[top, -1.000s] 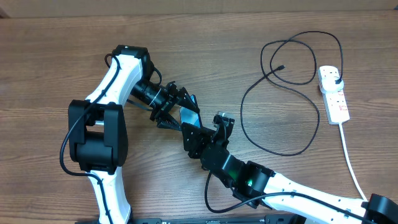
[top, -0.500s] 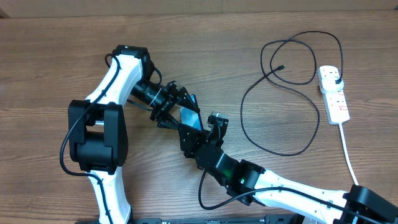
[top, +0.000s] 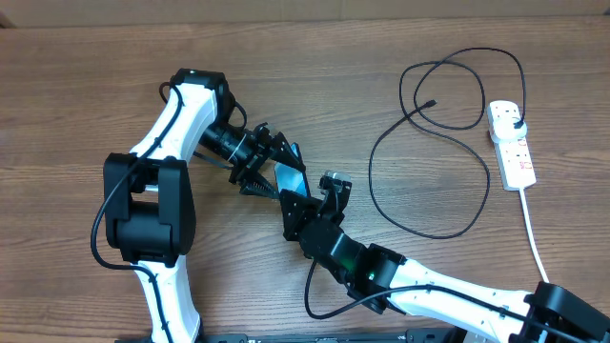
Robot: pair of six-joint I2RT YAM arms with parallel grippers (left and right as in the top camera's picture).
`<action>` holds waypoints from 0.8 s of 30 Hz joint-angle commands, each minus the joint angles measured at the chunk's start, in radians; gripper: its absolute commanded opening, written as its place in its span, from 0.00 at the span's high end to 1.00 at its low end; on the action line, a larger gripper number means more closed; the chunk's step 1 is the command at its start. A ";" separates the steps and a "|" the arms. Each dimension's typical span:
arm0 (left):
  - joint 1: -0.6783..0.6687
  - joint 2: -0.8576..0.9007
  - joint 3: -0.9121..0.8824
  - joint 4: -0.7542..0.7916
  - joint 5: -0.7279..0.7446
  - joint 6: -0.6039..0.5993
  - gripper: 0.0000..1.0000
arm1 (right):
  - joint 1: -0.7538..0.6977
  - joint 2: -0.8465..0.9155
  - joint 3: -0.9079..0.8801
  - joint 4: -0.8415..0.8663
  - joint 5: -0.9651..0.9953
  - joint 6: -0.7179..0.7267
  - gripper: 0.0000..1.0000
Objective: Plug charger to phone and switch on socket
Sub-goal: 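Grasp the phone with right gripper and release left gripper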
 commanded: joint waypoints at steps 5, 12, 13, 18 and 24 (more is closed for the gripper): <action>-0.005 -0.001 0.023 0.011 0.044 0.012 0.45 | 0.003 0.000 0.023 0.024 -0.021 -0.002 0.88; -0.004 -0.001 0.023 0.021 0.037 0.012 0.20 | 0.003 0.000 0.023 0.024 -0.022 -0.002 0.88; -0.003 -0.001 0.023 0.021 0.038 0.012 0.14 | 0.003 0.000 0.023 0.024 -0.022 -0.002 0.88; 0.004 -0.001 0.023 0.021 0.038 0.014 0.05 | 0.001 -0.003 0.023 0.018 -0.003 -0.008 0.89; 0.081 -0.001 0.025 -0.031 0.083 0.140 0.02 | -0.021 -0.058 0.023 -0.049 -0.003 -0.055 0.92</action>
